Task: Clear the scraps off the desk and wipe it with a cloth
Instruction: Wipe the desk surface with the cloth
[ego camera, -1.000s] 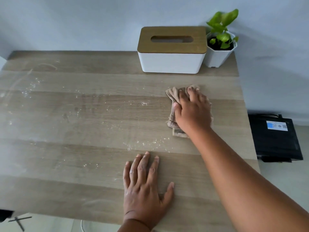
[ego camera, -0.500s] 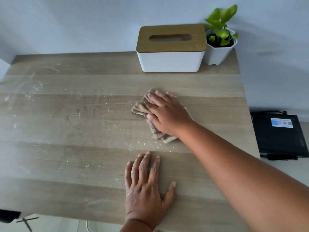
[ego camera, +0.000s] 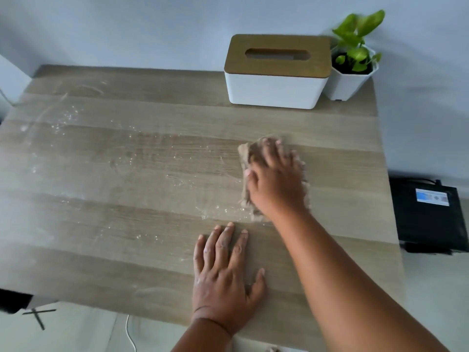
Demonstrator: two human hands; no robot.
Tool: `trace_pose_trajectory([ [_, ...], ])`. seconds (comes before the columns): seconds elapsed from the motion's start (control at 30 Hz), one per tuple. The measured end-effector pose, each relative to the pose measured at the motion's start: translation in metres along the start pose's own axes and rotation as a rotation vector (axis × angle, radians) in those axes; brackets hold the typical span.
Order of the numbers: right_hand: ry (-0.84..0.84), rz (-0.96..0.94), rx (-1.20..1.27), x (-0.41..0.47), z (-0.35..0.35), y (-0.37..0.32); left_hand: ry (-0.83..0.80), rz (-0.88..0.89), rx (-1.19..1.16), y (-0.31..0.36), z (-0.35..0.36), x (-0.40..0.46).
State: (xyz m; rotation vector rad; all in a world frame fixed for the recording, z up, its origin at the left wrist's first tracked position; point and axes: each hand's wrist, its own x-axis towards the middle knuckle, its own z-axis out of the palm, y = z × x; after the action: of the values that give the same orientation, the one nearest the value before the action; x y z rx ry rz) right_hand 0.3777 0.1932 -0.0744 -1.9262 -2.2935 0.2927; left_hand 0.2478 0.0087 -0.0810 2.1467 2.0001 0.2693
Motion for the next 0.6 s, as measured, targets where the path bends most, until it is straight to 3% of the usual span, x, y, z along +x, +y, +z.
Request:
trace_pose_trajectory([
  [0.13, -0.051, -0.256, -0.054, -0.043, 0.002, 0.009, 0.004, 0.002, 0.002, 0.001, -0.002, -0.001],
  [0.23, -0.047, -0.285, -0.105, -0.063, -0.009, 0.058, 0.006, -0.001, -0.007, 0.003, -0.003, 0.000],
  [0.4, 0.002, -0.004, -0.131, -0.049, -0.022, 0.108, 0.000, -0.011, -0.019, 0.004, -0.005, 0.001],
  [0.5, 0.051, 0.210, -0.092, -0.029, -0.014, 0.084, -0.016, -0.021, -0.009, 0.004, -0.006, 0.001],
  [0.6, 0.056, 0.240, -0.074, -0.023, -0.008, 0.045, -0.026, -0.032, -0.005, 0.005, -0.008, 0.000],
])
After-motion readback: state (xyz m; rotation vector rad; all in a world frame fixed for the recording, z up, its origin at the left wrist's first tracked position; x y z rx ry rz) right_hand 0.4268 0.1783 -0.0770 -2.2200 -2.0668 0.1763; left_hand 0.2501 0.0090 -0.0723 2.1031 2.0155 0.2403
